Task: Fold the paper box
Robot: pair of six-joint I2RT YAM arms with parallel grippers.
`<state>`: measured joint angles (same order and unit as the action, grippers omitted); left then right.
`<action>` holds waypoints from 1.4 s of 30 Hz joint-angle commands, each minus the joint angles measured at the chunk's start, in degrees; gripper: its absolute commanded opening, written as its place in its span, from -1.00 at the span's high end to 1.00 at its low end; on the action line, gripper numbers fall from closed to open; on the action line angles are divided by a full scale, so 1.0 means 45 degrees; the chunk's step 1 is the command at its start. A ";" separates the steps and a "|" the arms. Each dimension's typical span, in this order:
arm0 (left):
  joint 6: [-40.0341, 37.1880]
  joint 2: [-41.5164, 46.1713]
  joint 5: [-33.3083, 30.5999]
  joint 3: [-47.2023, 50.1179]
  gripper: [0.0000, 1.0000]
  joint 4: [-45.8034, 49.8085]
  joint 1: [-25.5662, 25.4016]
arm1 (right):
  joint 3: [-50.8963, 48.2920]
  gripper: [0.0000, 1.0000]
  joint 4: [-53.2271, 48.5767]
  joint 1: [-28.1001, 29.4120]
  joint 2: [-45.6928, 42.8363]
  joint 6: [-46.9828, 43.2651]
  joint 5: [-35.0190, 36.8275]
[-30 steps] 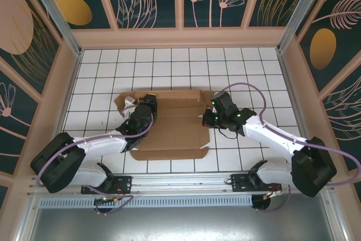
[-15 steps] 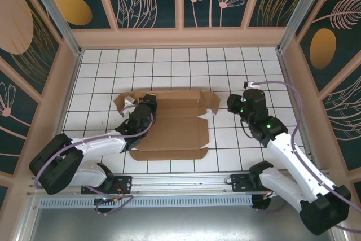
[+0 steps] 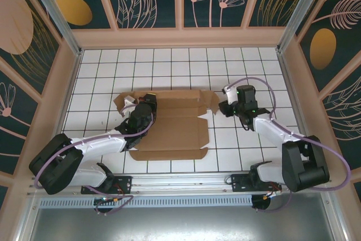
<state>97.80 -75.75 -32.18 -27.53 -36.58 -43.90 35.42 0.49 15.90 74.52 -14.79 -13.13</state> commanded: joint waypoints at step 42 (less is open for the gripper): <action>-0.0449 -0.0963 0.0937 -0.0092 1.00 -0.0290 -0.0068 | 0.2015 0.44 0.1565 0.2853 0.1181 -0.2203 -0.0849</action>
<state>97.10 -78.72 -33.15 -27.83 -40.51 -43.40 40.97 2.70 27.64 79.37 -24.95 -18.70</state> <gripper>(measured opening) 0.049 0.283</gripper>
